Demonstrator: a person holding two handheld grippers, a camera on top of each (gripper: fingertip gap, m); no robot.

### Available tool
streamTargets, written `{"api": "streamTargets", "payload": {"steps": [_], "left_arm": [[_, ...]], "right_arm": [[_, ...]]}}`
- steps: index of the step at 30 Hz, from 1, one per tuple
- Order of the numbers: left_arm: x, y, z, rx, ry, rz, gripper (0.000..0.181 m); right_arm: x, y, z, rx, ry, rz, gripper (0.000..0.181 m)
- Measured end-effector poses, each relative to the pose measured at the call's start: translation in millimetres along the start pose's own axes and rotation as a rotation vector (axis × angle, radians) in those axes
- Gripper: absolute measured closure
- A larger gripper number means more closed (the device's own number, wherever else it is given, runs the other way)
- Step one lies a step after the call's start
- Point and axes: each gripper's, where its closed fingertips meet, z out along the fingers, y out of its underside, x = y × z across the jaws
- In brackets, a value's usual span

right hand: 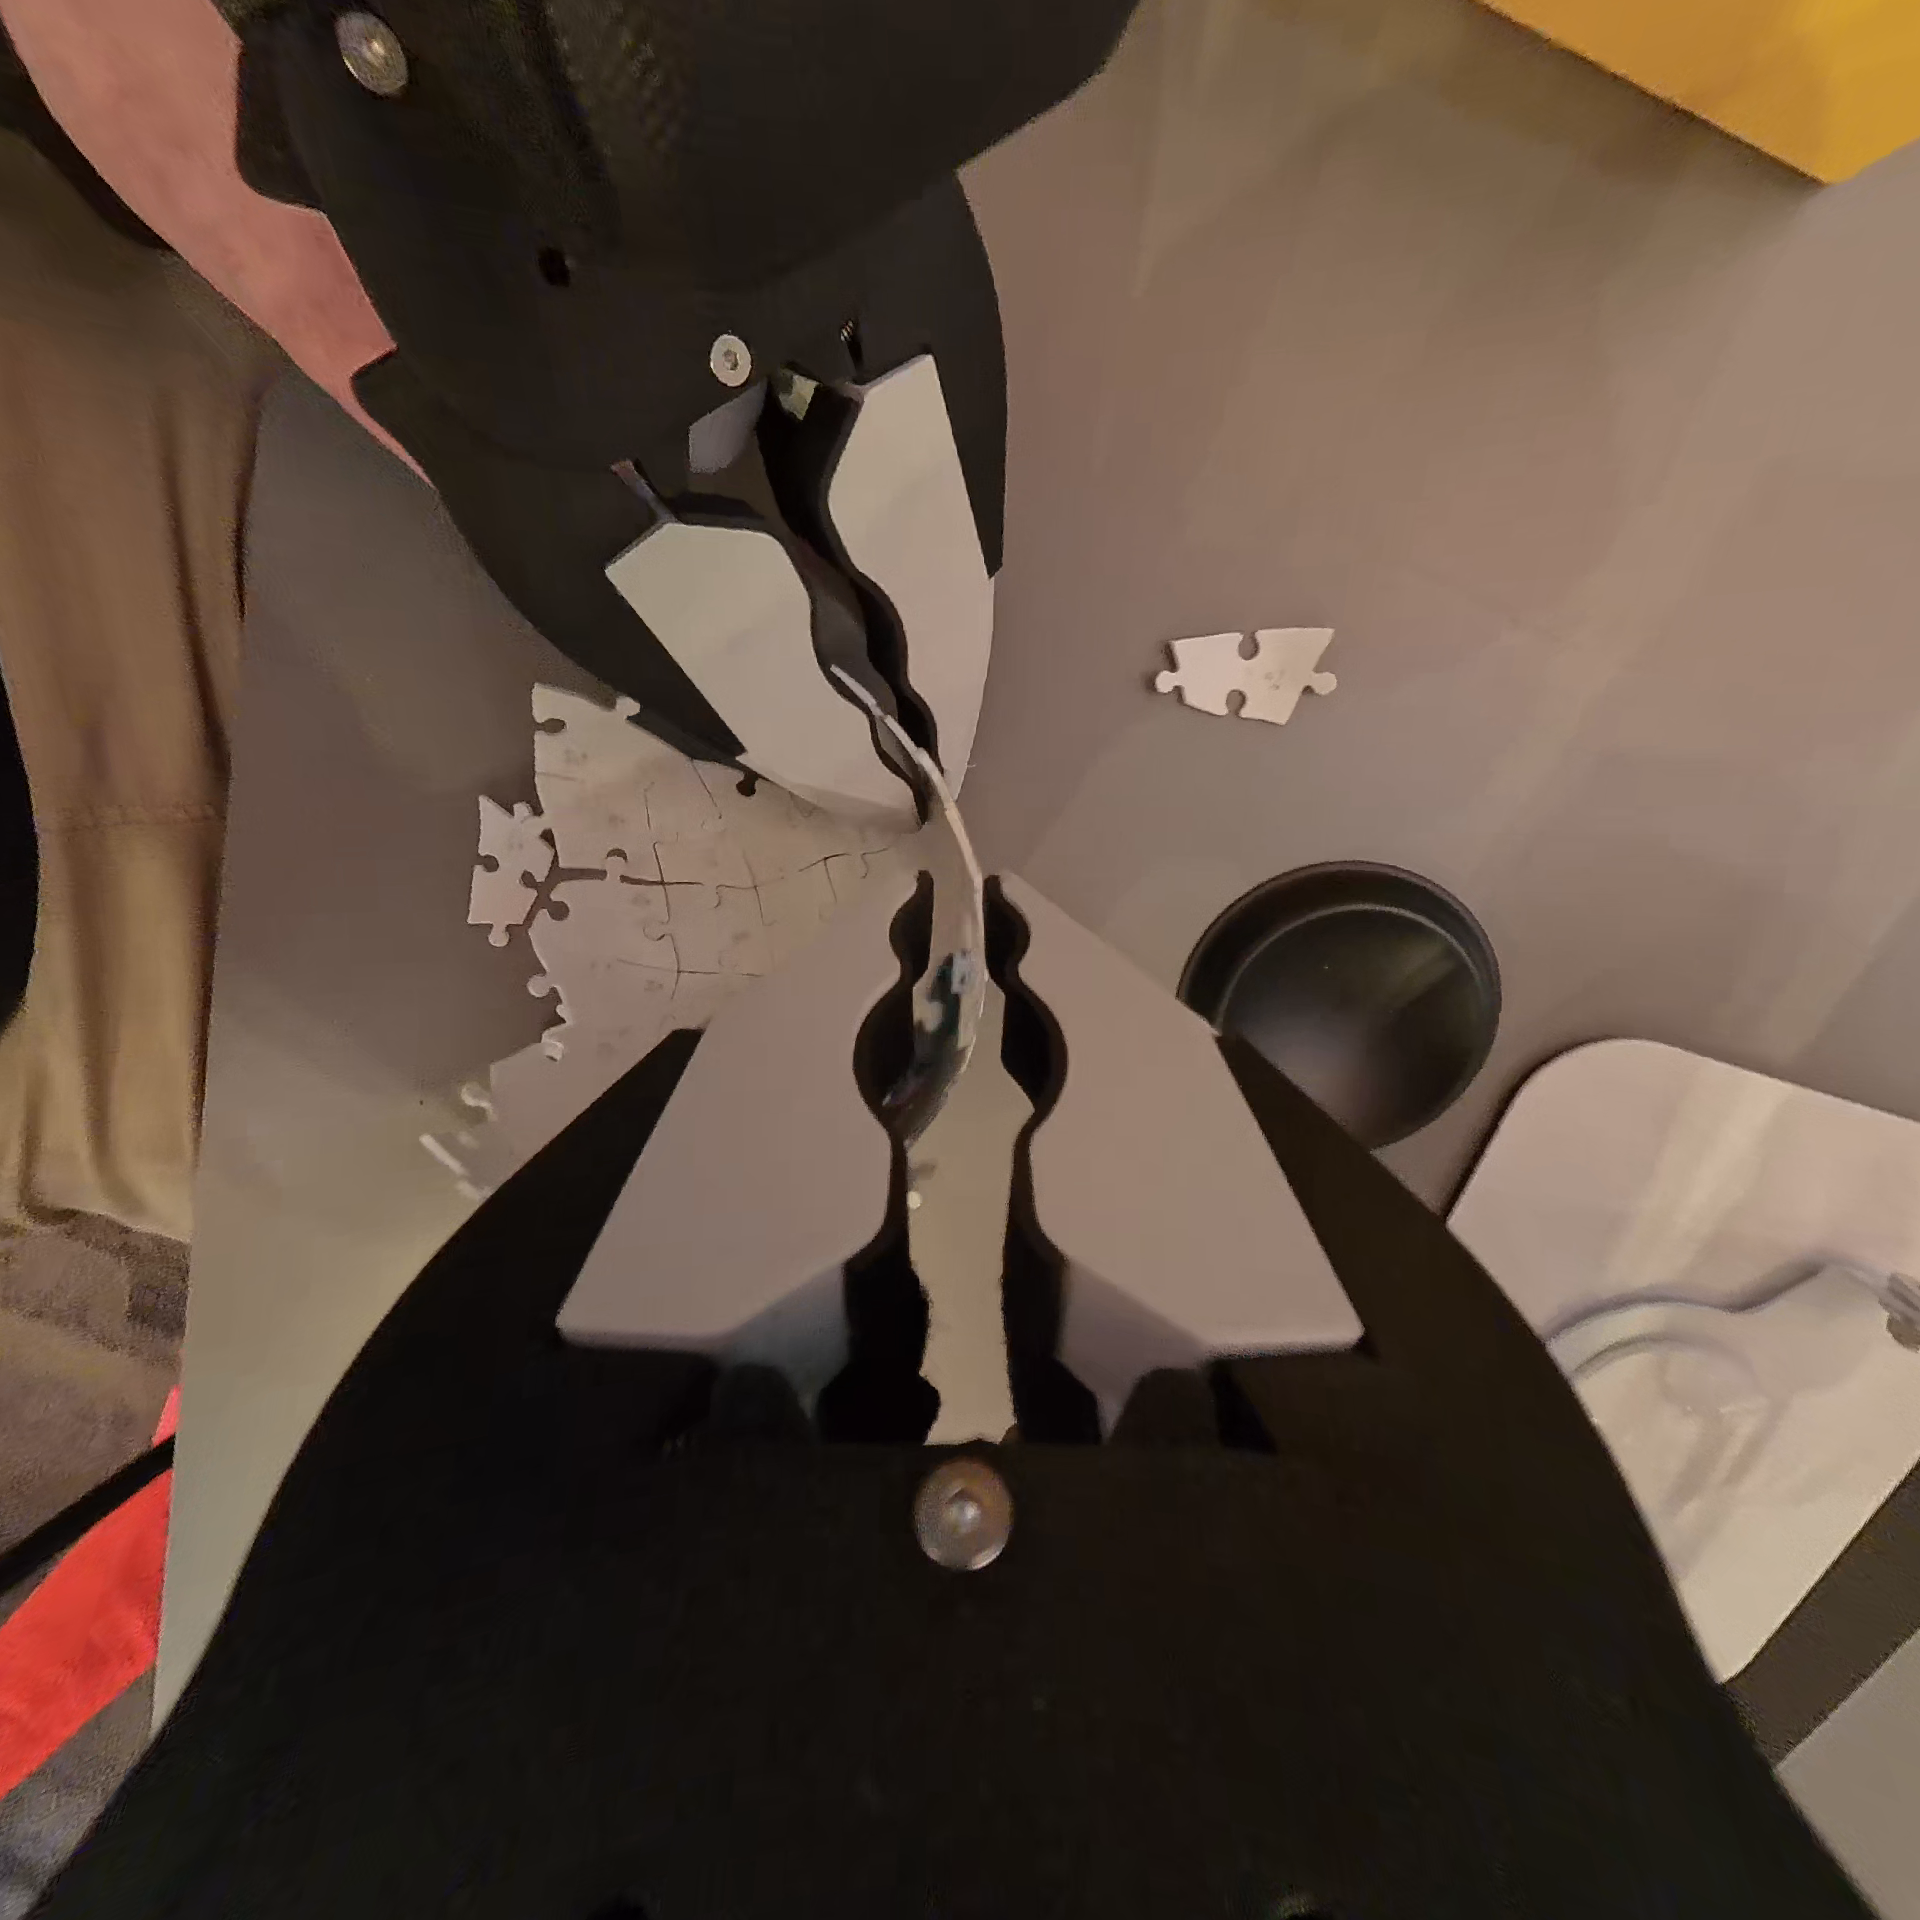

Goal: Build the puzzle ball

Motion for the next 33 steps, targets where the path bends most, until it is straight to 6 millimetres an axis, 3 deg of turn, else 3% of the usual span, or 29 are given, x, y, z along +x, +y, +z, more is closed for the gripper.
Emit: {"api": "streamTargets", "payload": {"steps": [6, 11, 16, 20, 24, 28, 33], "left_arm": [[-0.4, -0.9, -0.6, 0.004, -0.002, 0.003, 0.17], [0.8, -1.7, -1.1, 0.012, -0.003, 0.004, 0.175], [3.3, -6.0, -2.0, 0.031, -0.018, 0.026, 0.178], [6.4, -10.6, -4.2, 0.048, -0.057, 0.088, 0.178], [7.5, -19.8, -10.5, 0.097, -0.111, 0.147, 0.178], [6.2, -25.6, -14.8, 0.13, -0.171, 0.2, 0.178], [8.0, -31.7, -20.2, 0.186, -0.231, 0.27, 0.178]], "right_arm": [[4.2, -0.9, -35.8, 0.142, 0.13, 0.13, 0.163], [5.0, 18.8, -63.2, 0.235, 0.287, 0.283, 0.158], [-14.6, 42.3, -80.5, 0.351, 0.385, 0.424, 0.152], [-29.7, 66.7, -82.1, 0.393, 0.461, 0.528, 0.151], [-59.3, 72.9, -78.8, 0.44, 0.462, 0.552, 0.151], [-89.7, 62.2, -64.1, 0.477, 0.436, 0.527, 0.152], [-117.8, 39.1, -27.4, 0.465, 0.442, 0.462, 0.156]]}}
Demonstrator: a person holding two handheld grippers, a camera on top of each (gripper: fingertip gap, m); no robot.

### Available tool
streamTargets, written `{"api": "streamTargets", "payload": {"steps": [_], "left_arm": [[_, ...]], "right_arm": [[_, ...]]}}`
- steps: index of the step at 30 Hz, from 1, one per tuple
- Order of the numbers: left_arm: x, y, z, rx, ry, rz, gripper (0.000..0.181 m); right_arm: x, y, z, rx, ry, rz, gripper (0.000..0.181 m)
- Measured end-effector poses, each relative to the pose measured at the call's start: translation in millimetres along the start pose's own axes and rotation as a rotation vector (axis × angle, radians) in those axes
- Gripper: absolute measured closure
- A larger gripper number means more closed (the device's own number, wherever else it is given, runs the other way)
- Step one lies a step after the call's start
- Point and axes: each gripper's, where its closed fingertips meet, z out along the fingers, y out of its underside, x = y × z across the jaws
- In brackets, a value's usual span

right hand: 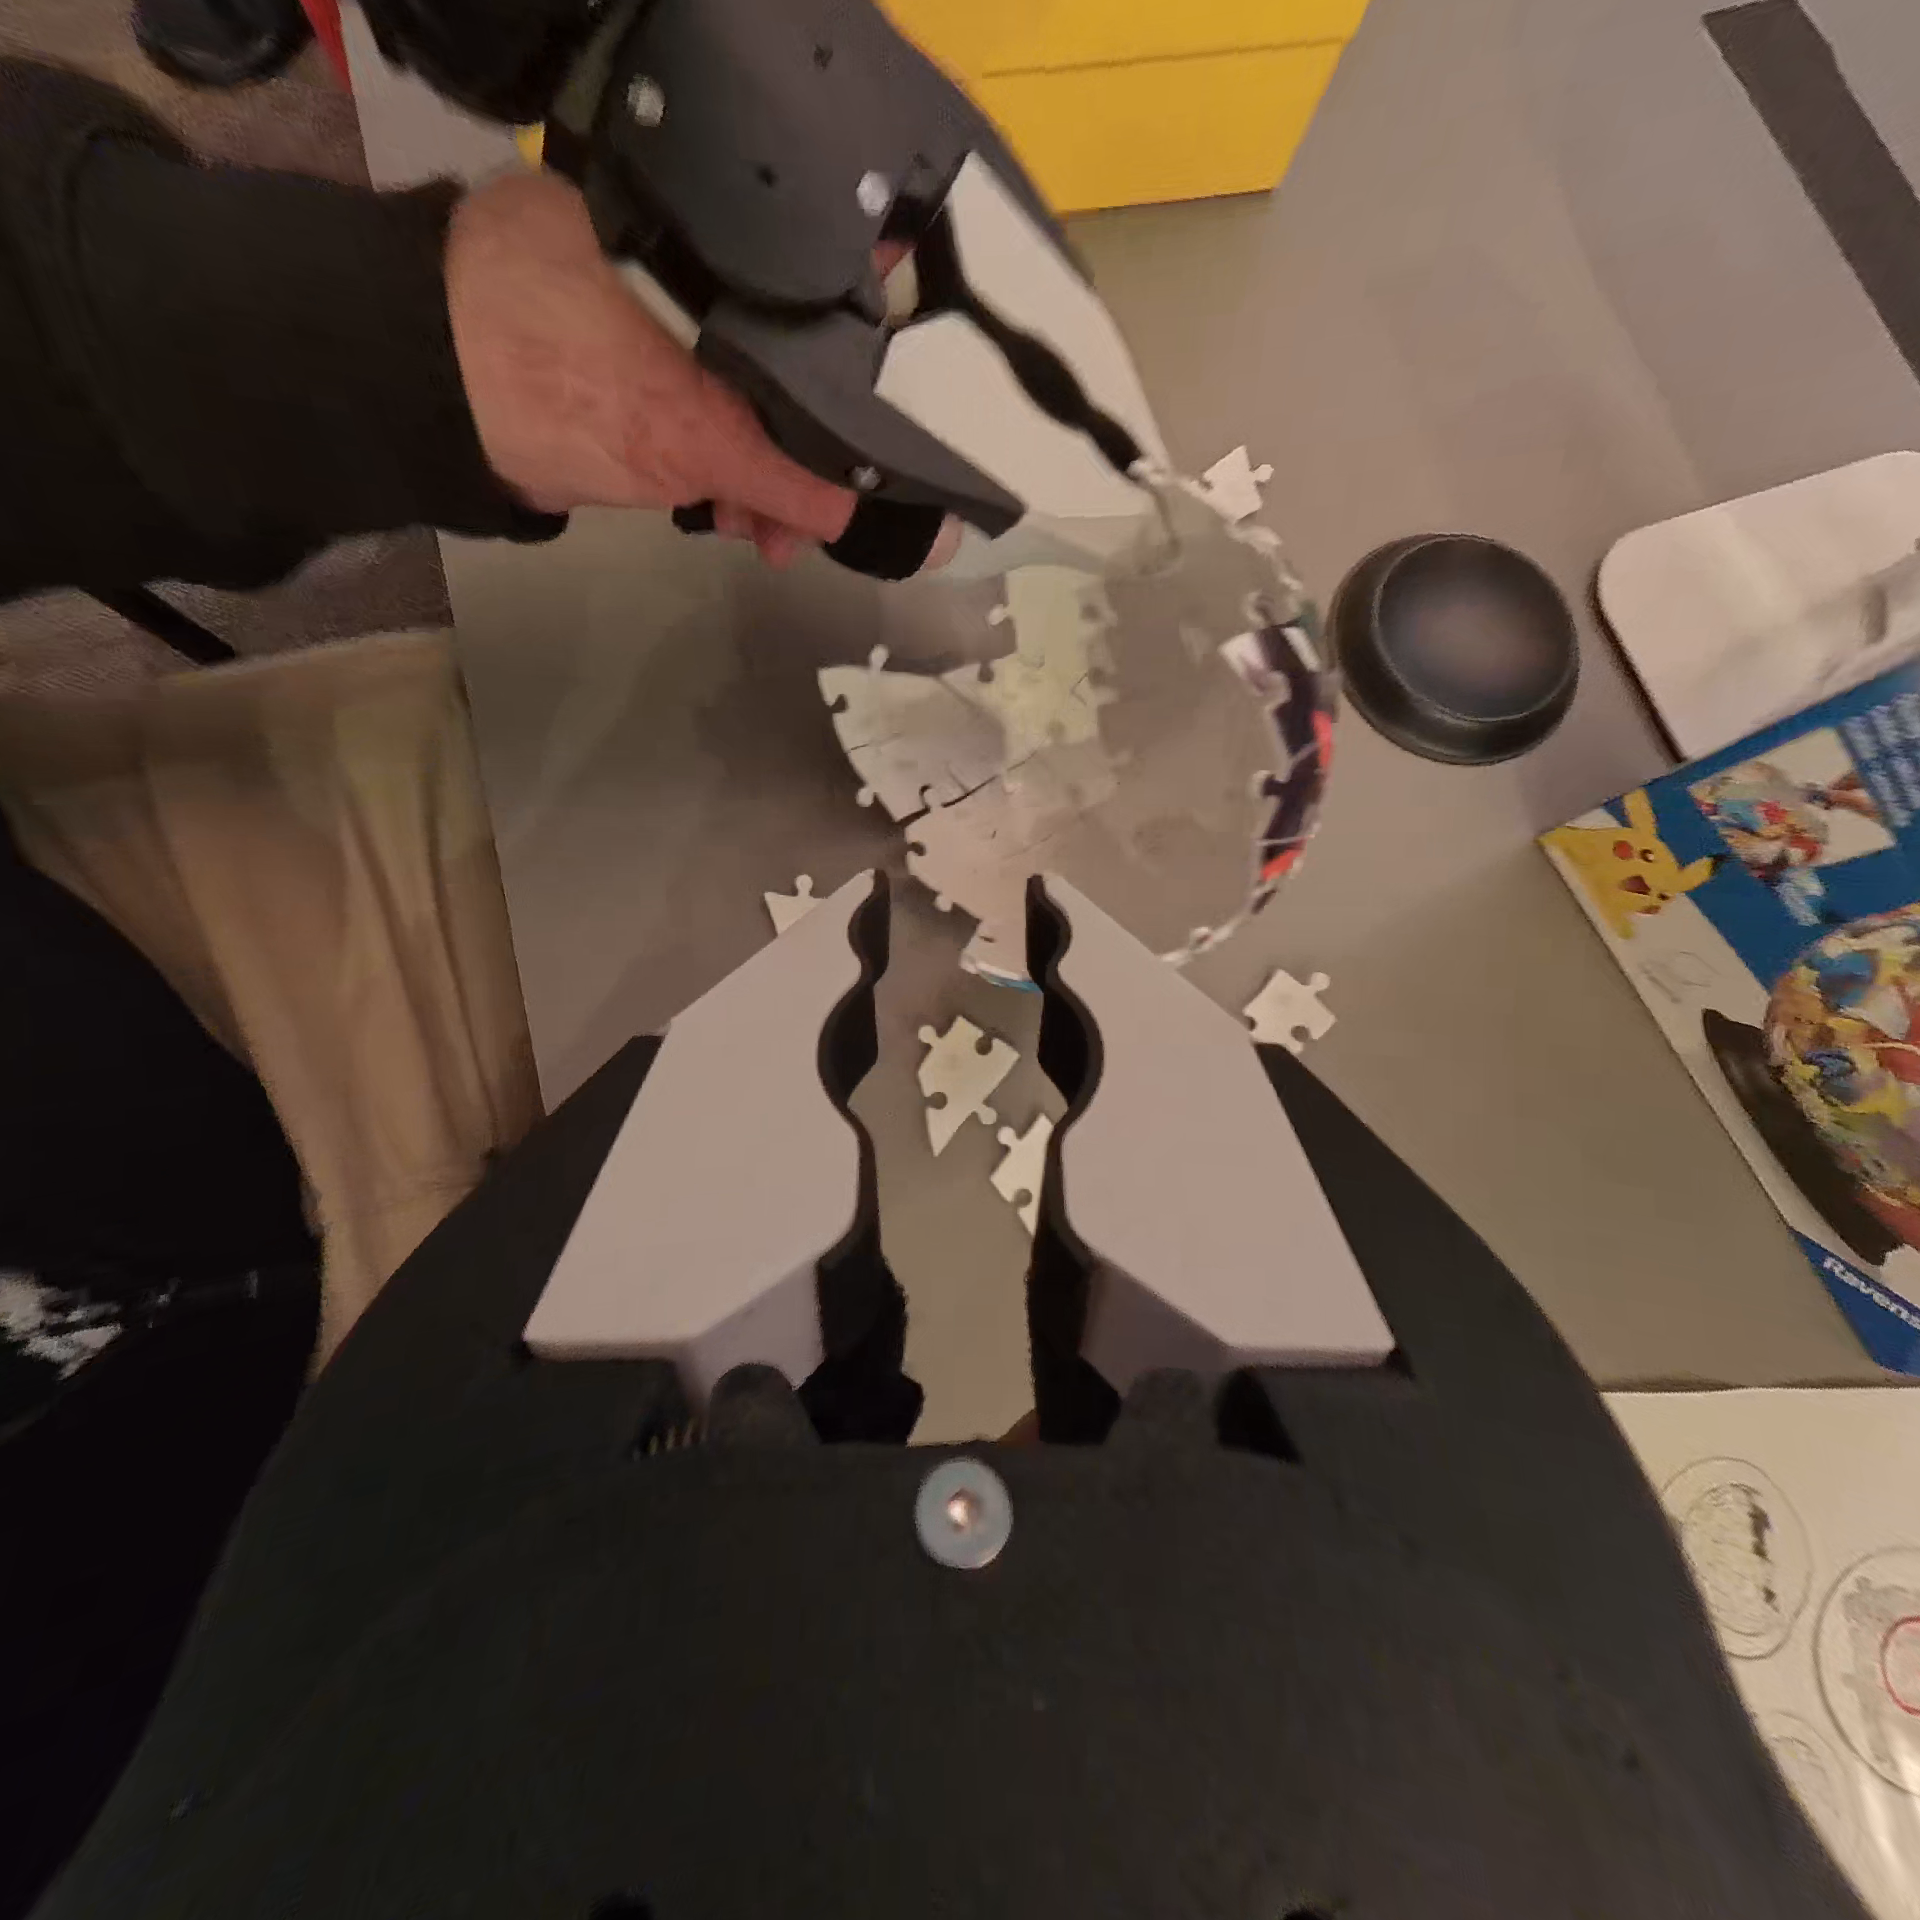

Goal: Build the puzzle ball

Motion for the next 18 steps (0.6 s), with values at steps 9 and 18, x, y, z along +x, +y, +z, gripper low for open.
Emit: {"api": "streamTargets", "payload": {"steps": [9, 18], "left_arm": [[7.5, -8.5, -6.7, 0.065, -0.072, 0.094, 0.177], [7.5, -9.2, -11.5, 0.086, -0.106, 0.106, 0.177]], "right_arm": [[-13.9, 10.1, 53.4, -0.008, 0.184, 0.004, 0.179], [5.4, 27.5, 79.0, -0.08, 0.395, -0.093, 0.181]]}}
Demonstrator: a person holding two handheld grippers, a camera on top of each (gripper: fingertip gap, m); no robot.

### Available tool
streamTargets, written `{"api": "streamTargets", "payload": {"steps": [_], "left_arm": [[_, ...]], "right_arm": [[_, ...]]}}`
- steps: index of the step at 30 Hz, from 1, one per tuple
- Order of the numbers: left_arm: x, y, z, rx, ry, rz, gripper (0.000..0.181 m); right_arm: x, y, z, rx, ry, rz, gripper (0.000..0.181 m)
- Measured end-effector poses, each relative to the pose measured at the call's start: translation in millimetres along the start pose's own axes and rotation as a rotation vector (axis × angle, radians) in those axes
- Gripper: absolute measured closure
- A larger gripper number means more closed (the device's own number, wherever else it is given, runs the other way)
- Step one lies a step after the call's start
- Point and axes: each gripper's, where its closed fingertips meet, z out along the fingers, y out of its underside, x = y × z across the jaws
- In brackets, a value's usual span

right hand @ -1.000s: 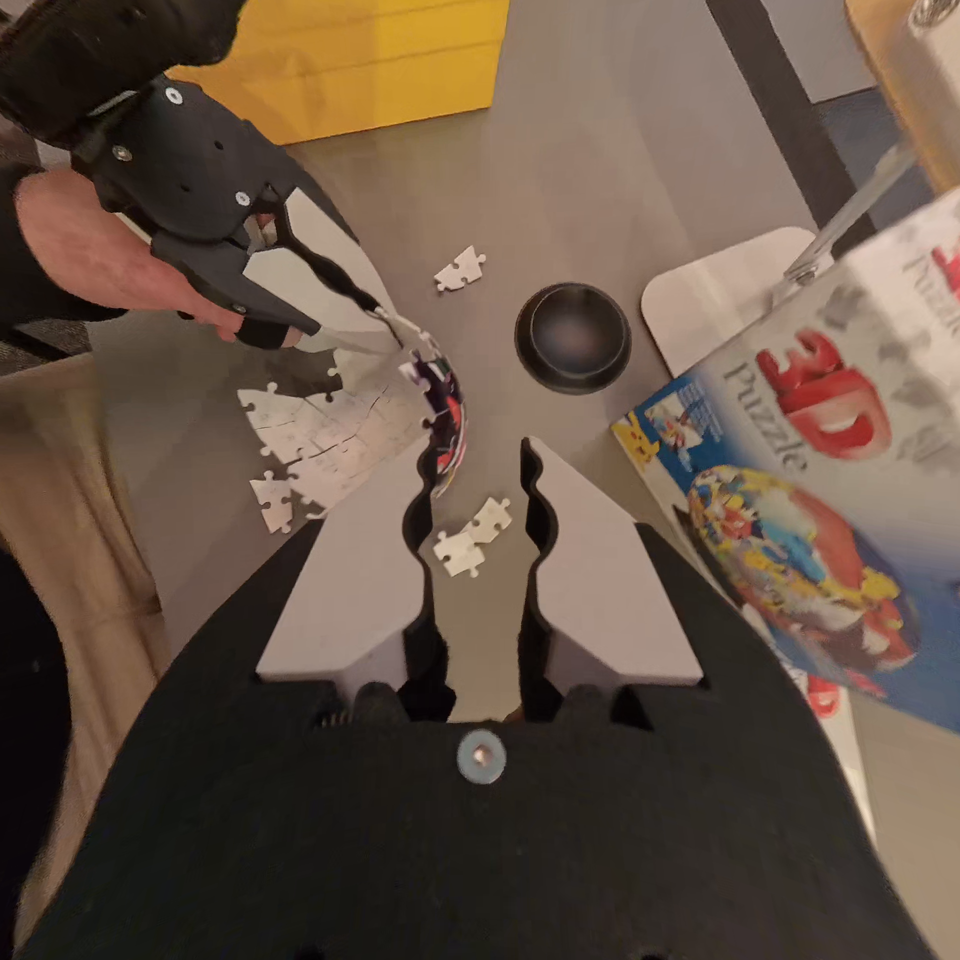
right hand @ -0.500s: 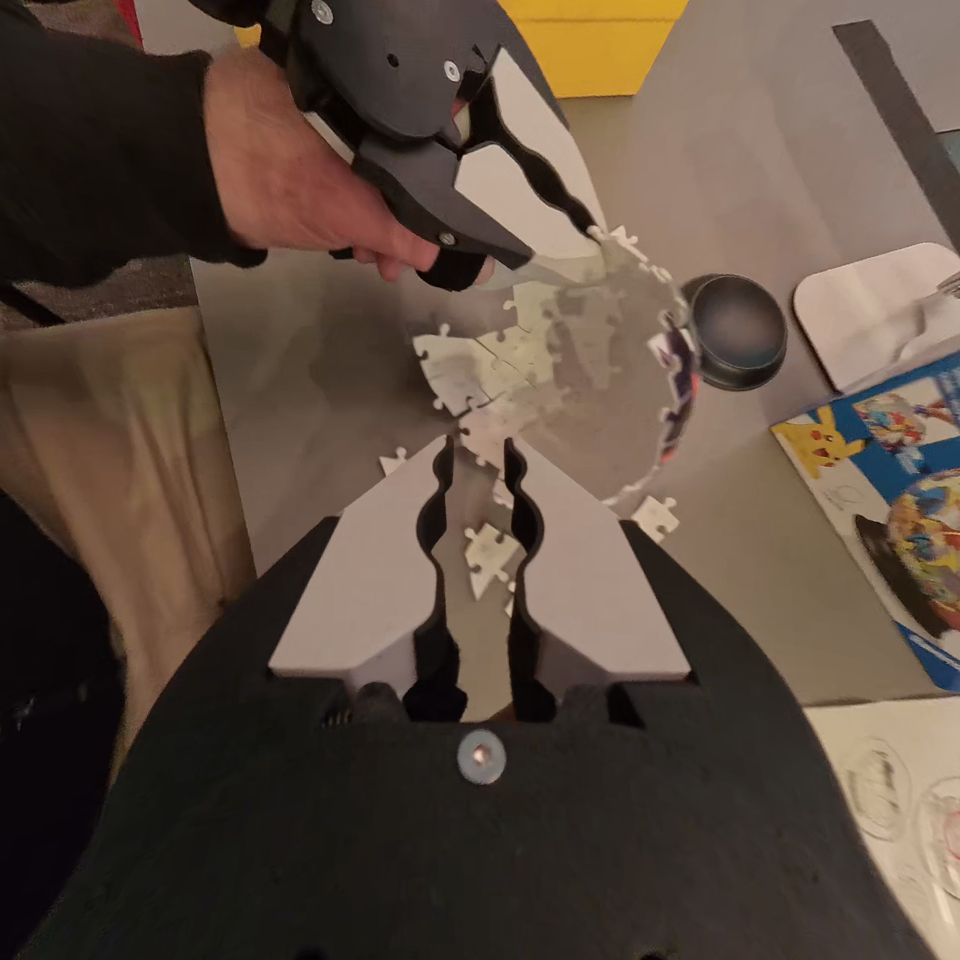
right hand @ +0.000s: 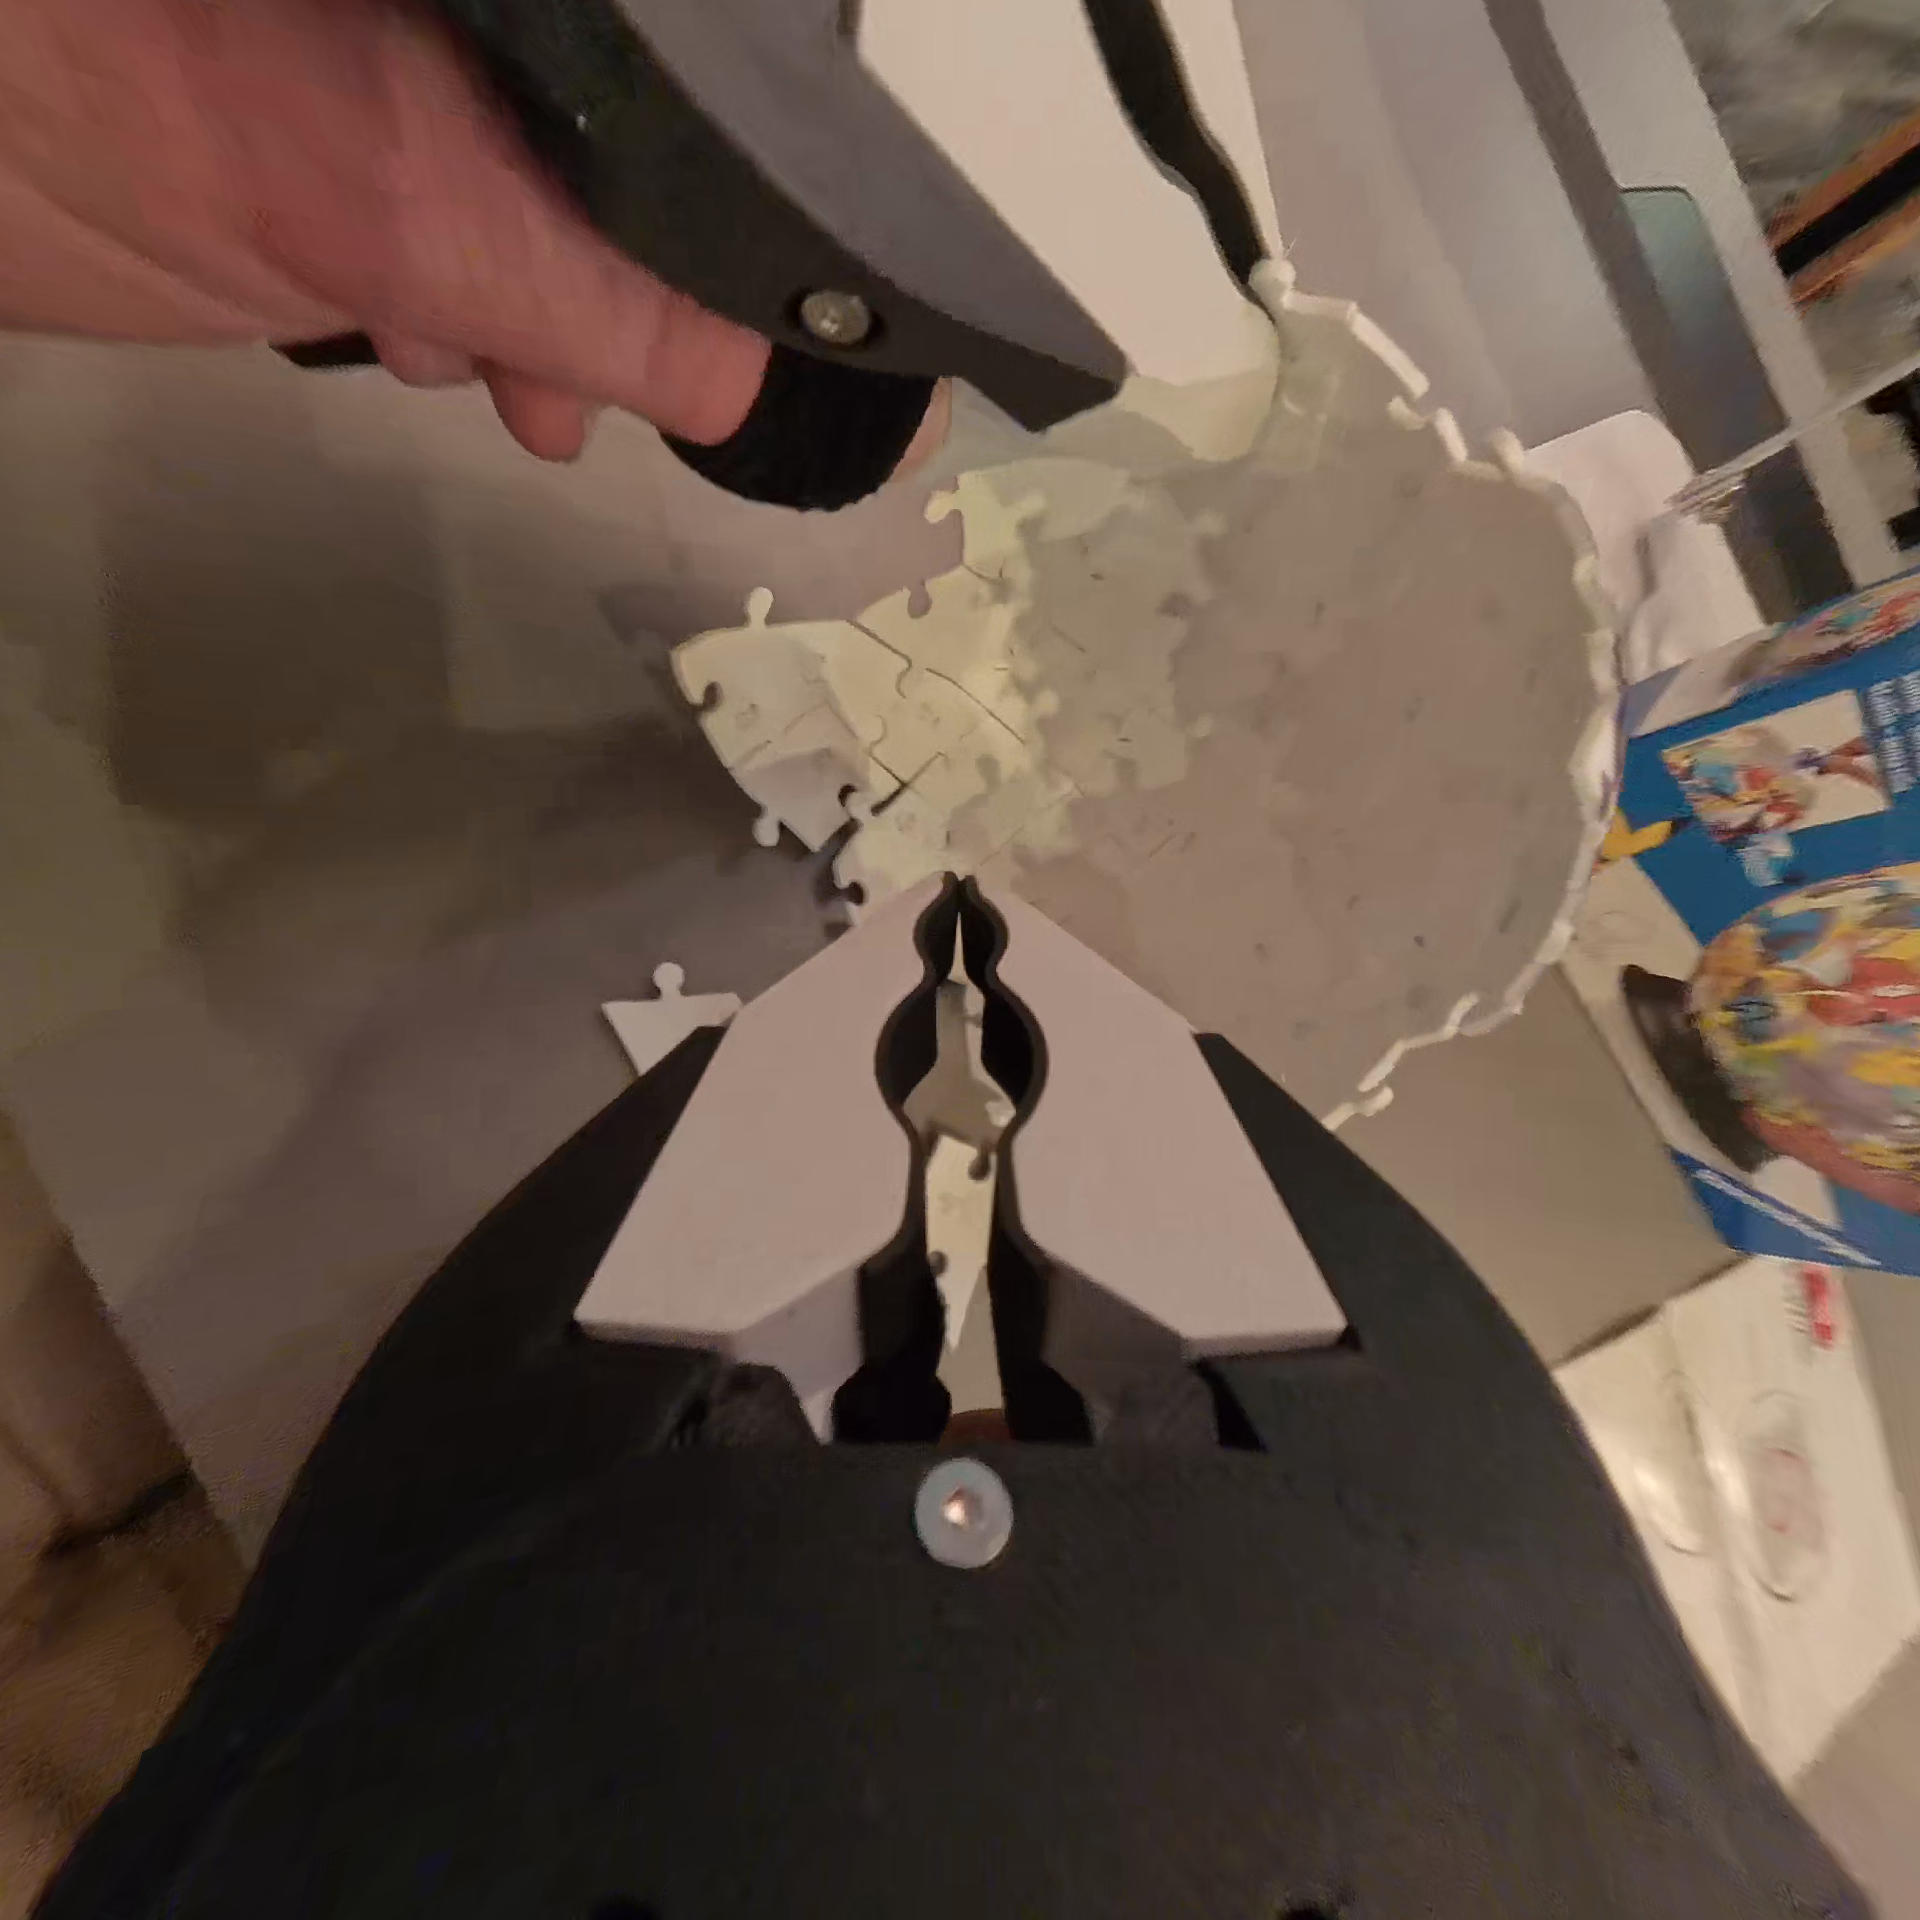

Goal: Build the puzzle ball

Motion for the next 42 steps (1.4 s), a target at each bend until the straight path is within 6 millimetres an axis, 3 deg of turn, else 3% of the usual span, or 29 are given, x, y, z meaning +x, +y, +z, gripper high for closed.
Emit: {"api": "streamTargets", "payload": {"steps": [5, 8, 10, 18, 24, 32, 42], "left_arm": [[2.2, -1.3, -2.6, 0.011, -0.012, 0.012, 0.177], [3.6, -1.5, -2.4, 0.017, -0.014, 0.017, 0.177], [2.8, 0.1, -1.6, 0.009, -0.015, 0.013, 0.177], [-7.2, 6.9, 4.1, -0.053, 0.022, -0.055, 0.177], [-12.1, 11.1, 10.6, -0.09, 0.06, -0.106, 0.177], [-12.1, 13.5, 13.8, -0.114, 0.075, -0.136, 0.177], [-12.1, 15.0, 15.0, -0.118, 0.1, -0.175, 0.175]], "right_arm": [[-7.7, -13.4, -11.5, 0.069, 0.061, -0.158, 0.181], [-15.5, -8.4, -13.8, 0.054, 0.031, -0.131, 0.181], [-17.4, -5.0, -15.5, 0.054, 0.022, -0.136, 0.167], [-10.3, 3.4, -5.5, 0.013, 0.124, -0.412, 0.161], [-17.1, 10.5, -2.4, -0.017, 0.036, -0.546, 0.152], [-14.6, 12.9, 16.7, -0.036, 0.079, -0.652, 0.167], [-13.7, 9.9, 20.3, -0.007, 0.12, -0.703, 0.18]]}}
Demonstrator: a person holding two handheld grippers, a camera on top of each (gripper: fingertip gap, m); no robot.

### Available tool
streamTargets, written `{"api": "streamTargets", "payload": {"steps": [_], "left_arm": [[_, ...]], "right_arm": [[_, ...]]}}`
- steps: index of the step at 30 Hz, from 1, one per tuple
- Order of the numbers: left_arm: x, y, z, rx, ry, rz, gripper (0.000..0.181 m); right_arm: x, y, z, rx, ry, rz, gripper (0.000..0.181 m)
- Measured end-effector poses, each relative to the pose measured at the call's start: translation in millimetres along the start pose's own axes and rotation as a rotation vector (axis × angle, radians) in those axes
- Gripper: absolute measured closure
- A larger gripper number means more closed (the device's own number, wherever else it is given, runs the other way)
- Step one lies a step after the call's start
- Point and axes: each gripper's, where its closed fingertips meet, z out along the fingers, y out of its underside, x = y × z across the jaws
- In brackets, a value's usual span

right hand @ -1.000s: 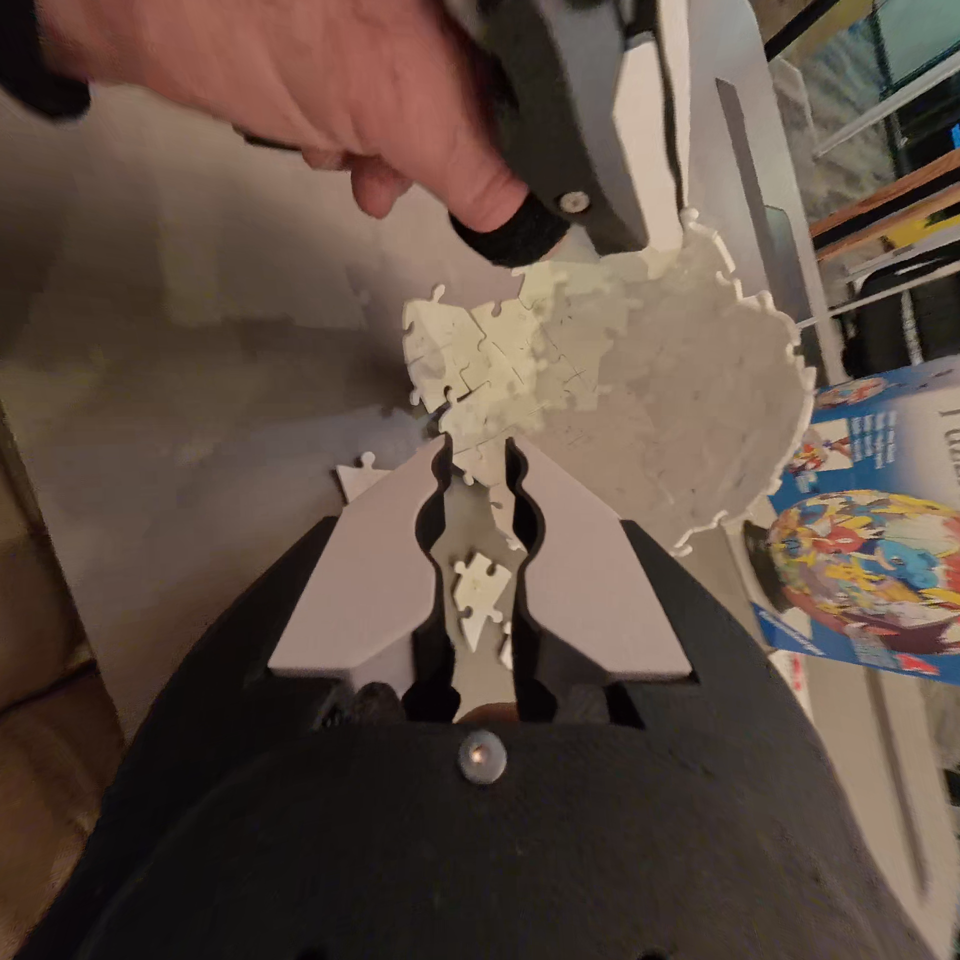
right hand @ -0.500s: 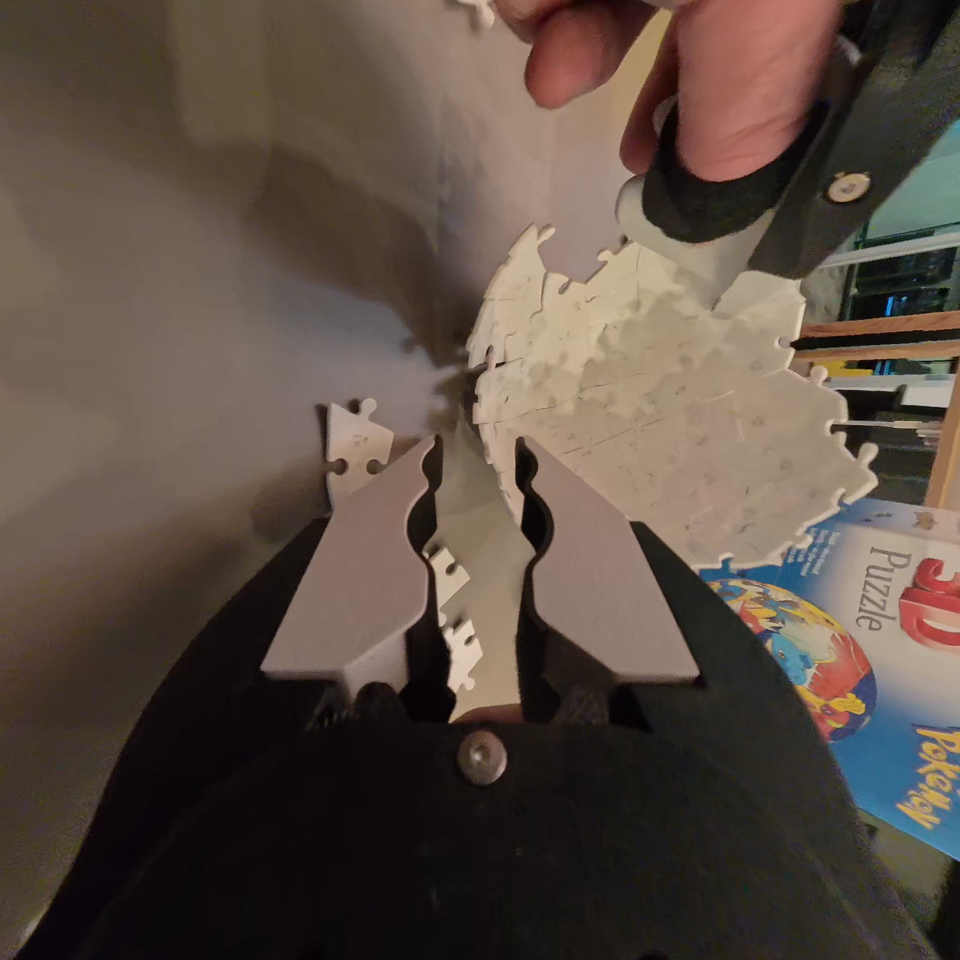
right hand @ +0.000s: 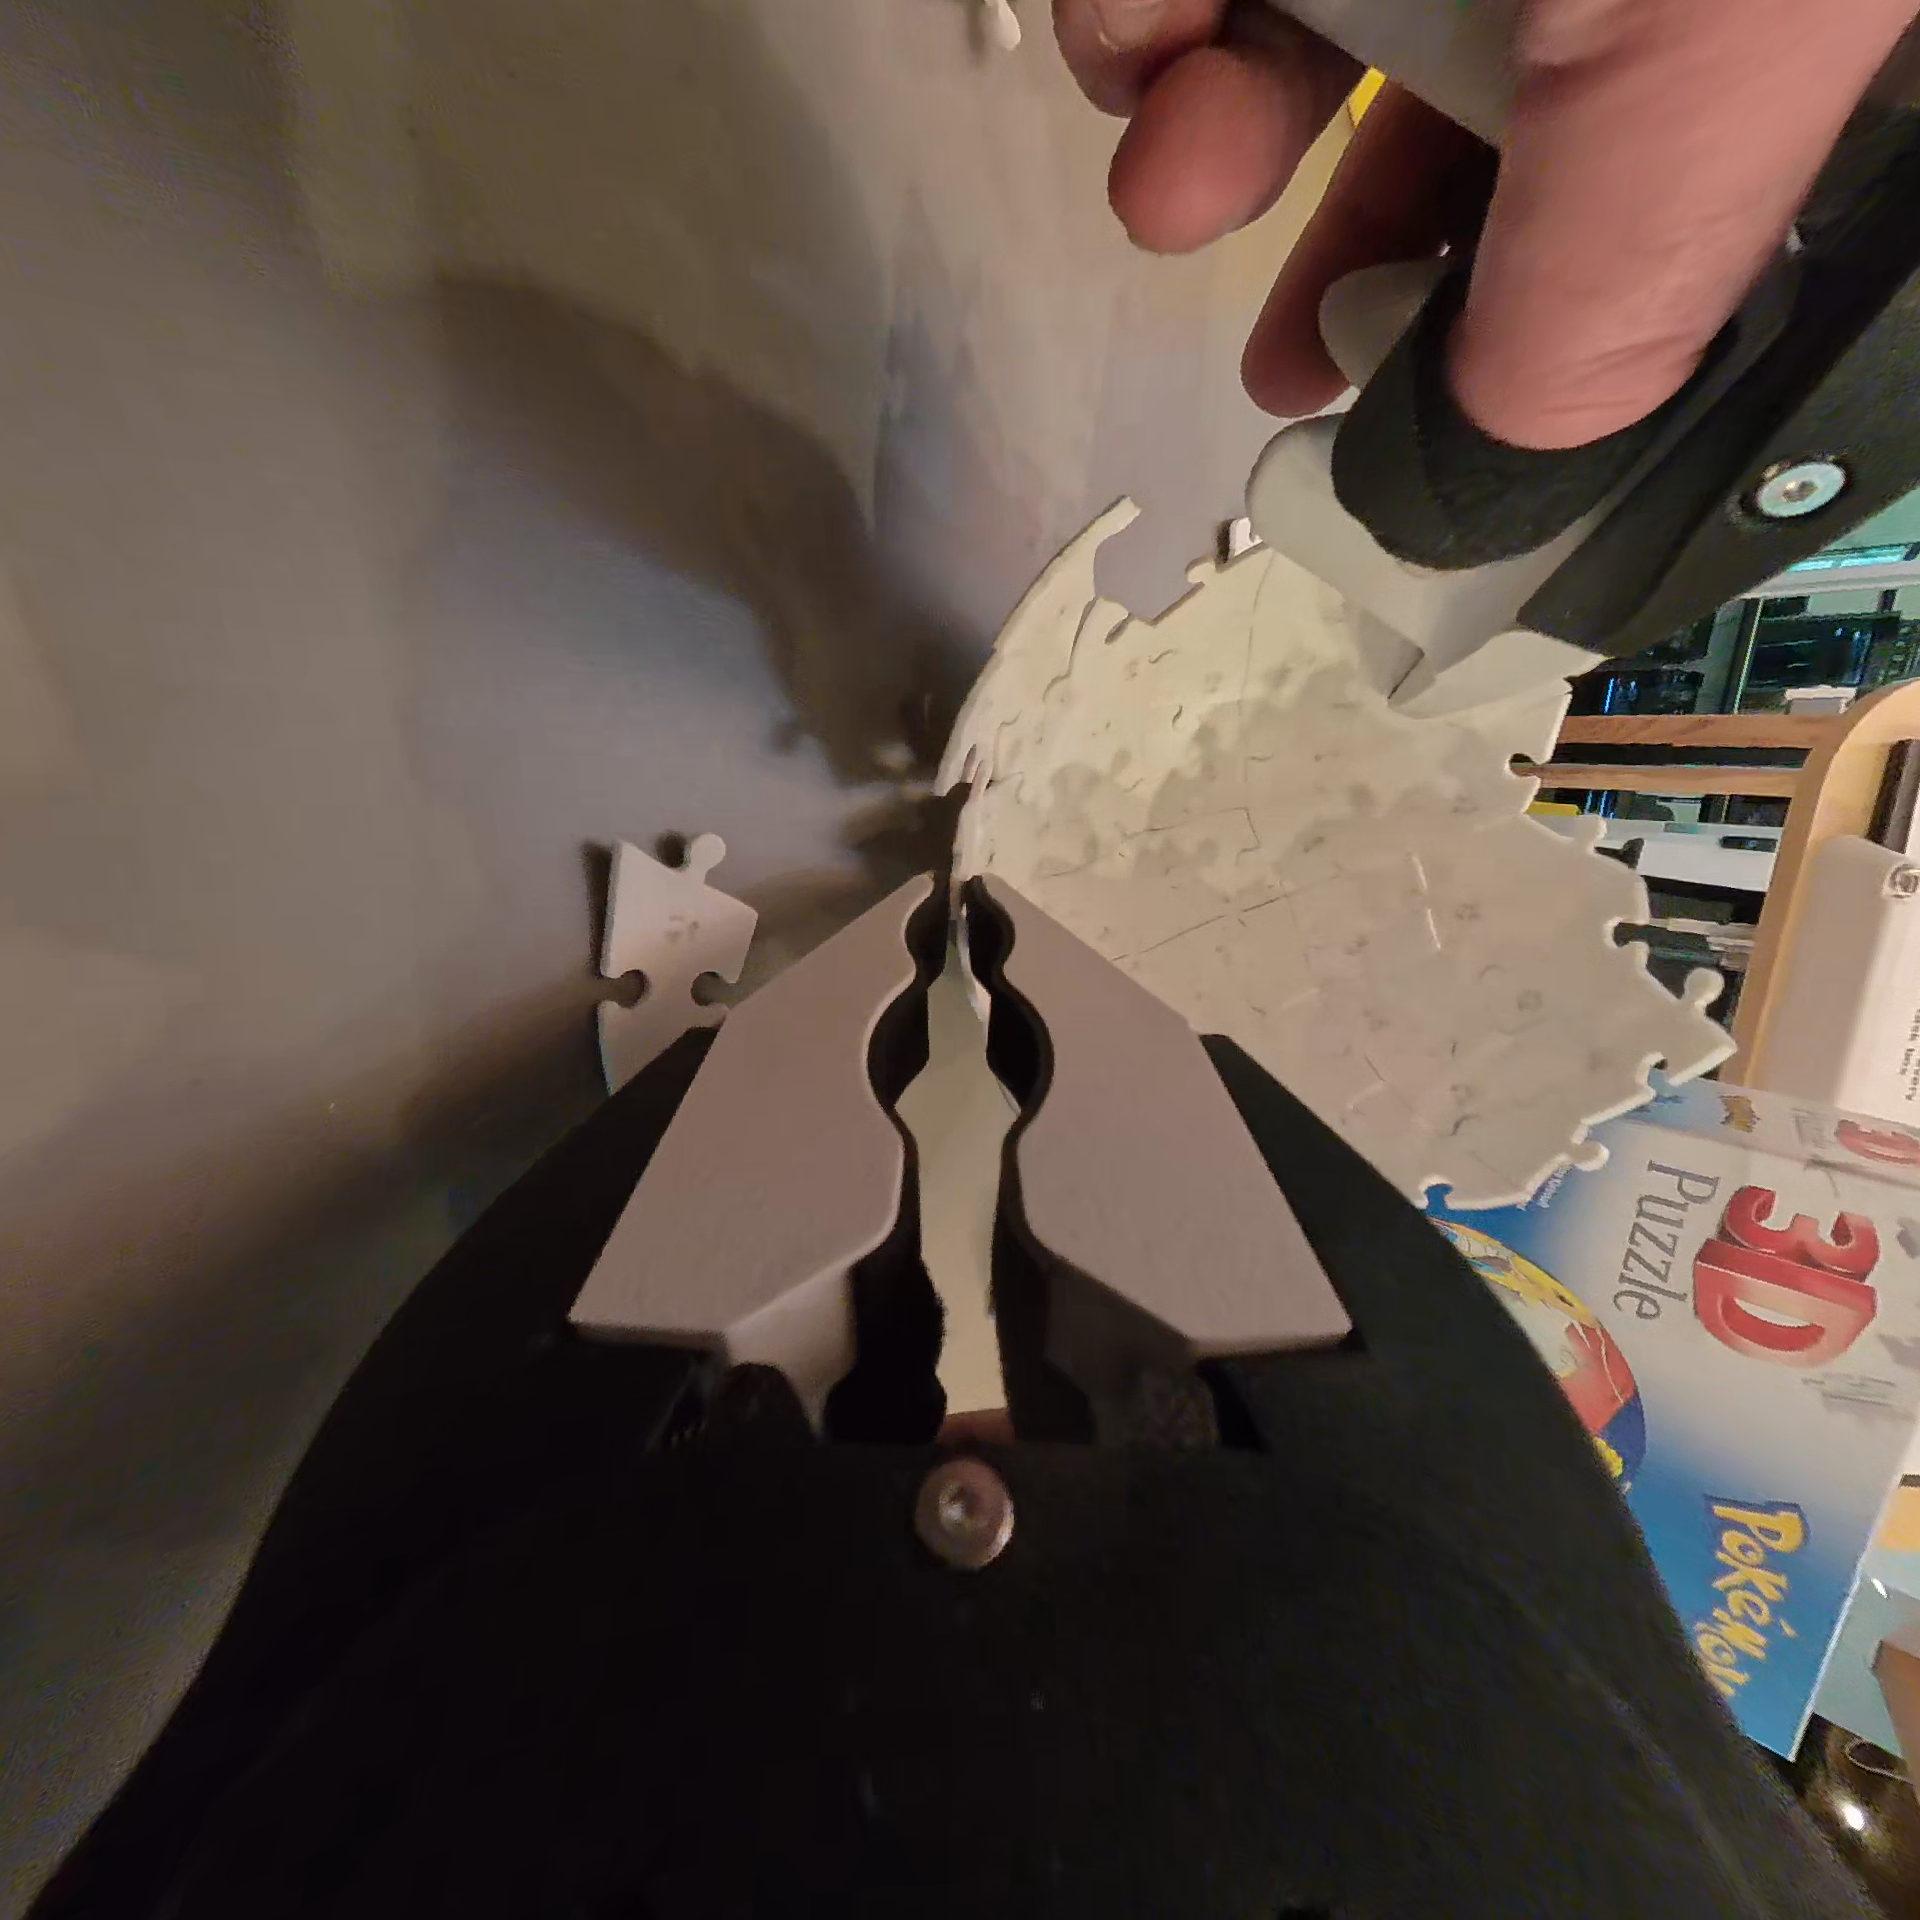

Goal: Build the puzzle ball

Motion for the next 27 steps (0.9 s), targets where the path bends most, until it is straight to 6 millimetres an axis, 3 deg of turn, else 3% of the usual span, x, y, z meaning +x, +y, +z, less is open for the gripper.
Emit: {"api": "streamTargets", "payload": {"steps": [7, 13, 17, 20, 24, 27], "left_arm": [[-1.4, -1.6, -7.8, 0.004, 0.025, -0.035, 0.155], [5.5, -13.2, -41.5, 0.031, 0.077, -0.027, 0.137], [25.5, -9.4, -68.0, 0.032, 0.117, 0.221, 0.135], [40.4, 8.8, -80.8, -0.004, 0.113, 0.523, 0.14], [46.7, 39.0, -71.9, -0.043, 0.087, 0.836, 0.142], [49.6, 51.0, -58.2, -0.052, 0.076, 0.973, 0.139]], "right_arm": [[0.3, -0.4, 0.1, 0.001, 0.01, -0.004, 0.18], [1.8, -0.5, -0.8, 0.003, 0.015, -0.008, 0.18], [2.2, 1.4, -1.7, 0.006, 0.014, -0.007, 0.18], [2.0, 2.6, -2.7, 0.012, 0.008, -0.015, 0.18], [1.7, 3.3, -3.6, 0.024, 0.003, -0.019, 0.181], [1.4, 3.2, -3.5, 0.027, 0.004, -0.025, 0.18]]}}
